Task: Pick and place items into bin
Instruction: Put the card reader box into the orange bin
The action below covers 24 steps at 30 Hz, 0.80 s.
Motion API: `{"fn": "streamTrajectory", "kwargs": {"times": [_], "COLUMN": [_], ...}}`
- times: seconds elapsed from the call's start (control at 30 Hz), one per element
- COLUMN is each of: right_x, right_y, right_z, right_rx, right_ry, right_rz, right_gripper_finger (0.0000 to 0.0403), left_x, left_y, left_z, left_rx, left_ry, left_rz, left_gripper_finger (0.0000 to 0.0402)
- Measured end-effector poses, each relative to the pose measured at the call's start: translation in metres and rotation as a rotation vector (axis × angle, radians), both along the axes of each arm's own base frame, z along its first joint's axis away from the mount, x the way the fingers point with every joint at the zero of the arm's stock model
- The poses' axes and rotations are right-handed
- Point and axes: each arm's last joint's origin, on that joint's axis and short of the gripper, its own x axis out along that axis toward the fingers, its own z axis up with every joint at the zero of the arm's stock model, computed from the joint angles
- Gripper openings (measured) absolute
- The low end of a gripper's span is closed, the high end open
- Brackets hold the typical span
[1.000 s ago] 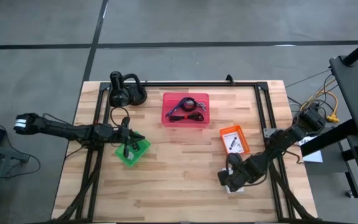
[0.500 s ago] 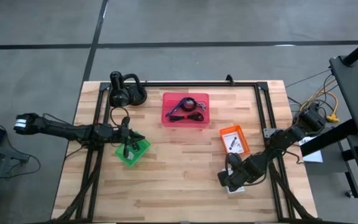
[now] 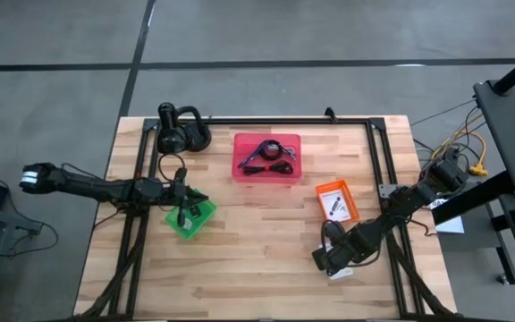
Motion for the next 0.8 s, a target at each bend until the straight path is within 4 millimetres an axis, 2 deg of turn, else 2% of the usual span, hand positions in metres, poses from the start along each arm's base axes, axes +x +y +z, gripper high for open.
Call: {"fn": "streamTrajectory", "kwargs": {"times": [0.5, 0.8], "right_x": [0.0038, 0.0062], "right_y": [0.0003, -0.003], "right_z": [-0.0031, -0.004], "right_rx": [0.043, 0.051], "right_ry": [0.009, 0.019], "right_rz": [0.043, 0.052], "right_gripper_finger": [0.0399, 0.0362], "left_x": [0.0001, 0.0001], "left_y": [0.0, 0.0], "left_z": [0.0002, 0.0001], "left_rx": [0.0, 0.0], "left_ry": [-0.002, -0.001], "left_rz": [0.0, 0.0], "left_gripper_finger": [0.0, 0.0]}}
